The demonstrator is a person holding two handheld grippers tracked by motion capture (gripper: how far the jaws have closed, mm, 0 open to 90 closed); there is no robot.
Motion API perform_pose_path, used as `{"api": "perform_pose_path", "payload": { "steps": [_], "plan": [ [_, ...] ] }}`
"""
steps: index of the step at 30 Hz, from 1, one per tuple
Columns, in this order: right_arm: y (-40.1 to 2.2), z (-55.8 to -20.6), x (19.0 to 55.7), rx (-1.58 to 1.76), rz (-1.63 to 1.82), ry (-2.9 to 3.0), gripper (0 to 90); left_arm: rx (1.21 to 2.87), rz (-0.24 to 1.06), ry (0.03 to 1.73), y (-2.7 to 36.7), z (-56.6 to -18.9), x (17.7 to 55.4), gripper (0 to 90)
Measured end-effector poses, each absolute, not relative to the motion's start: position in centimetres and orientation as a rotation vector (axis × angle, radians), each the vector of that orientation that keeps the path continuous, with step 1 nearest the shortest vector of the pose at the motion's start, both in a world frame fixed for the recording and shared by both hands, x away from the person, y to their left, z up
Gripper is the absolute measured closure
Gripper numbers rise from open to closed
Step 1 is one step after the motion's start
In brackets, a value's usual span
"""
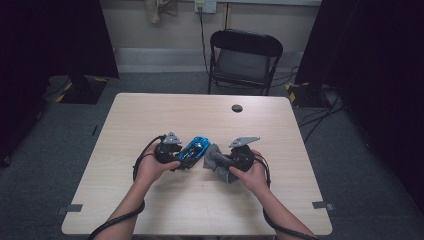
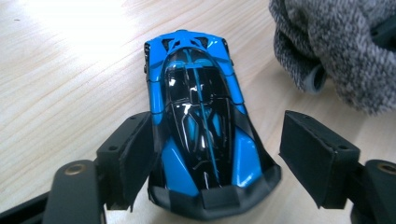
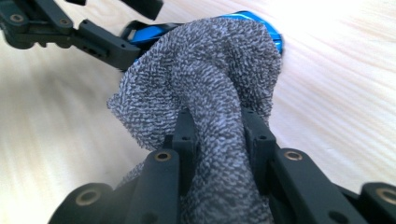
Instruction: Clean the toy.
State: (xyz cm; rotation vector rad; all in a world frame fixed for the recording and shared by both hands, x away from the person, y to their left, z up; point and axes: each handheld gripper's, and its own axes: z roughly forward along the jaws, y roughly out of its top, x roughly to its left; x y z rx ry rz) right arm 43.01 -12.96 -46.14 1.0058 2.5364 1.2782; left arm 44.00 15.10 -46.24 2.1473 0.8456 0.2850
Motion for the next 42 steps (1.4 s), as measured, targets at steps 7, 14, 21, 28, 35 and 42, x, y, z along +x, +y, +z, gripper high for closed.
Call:
{"api": "perform_pose_path", "payload": {
  "steps": [7, 14, 21, 28, 35, 42],
  "plan": [
    [-12.0, -46.5, 41.3, 0.938, 1.274, 2.583, 66.2, 2.111, 0.275, 0.811, 15.3, -45.4, 41.3, 25.1],
    [-11.1, -46.4, 40.5, 0.886, 1.280, 2.603, 44.3, 2.099, 0.270, 0.786, 15.3, -44.7, 39.9, 24.6],
    [-11.2, -45.3, 40.1, 0.857, 1.279, 2.605, 34.8, 2.101, 0.286, 0.741, 14.7, -43.7, 39.5, 23.7],
    [-12.5, -45.5, 39.9, 0.868, 1.233, 2.640, 33.6, 2.102, 0.265, 0.723, 13.7, -43.7, 39.6, 22.8],
    [-13.0, -47.9, 39.5, 0.868, 1.148, 2.690, 42.9, 2.092, 0.267, 0.712, 13.4, -44.0, 39.9, 18.6],
    [-12.7, -47.4, 39.9, 0.829, 1.146, 2.752, 70.0, 2.091, 0.254, 0.645, 12.8, -44.2, 40.0, 17.6]
  ]
}}
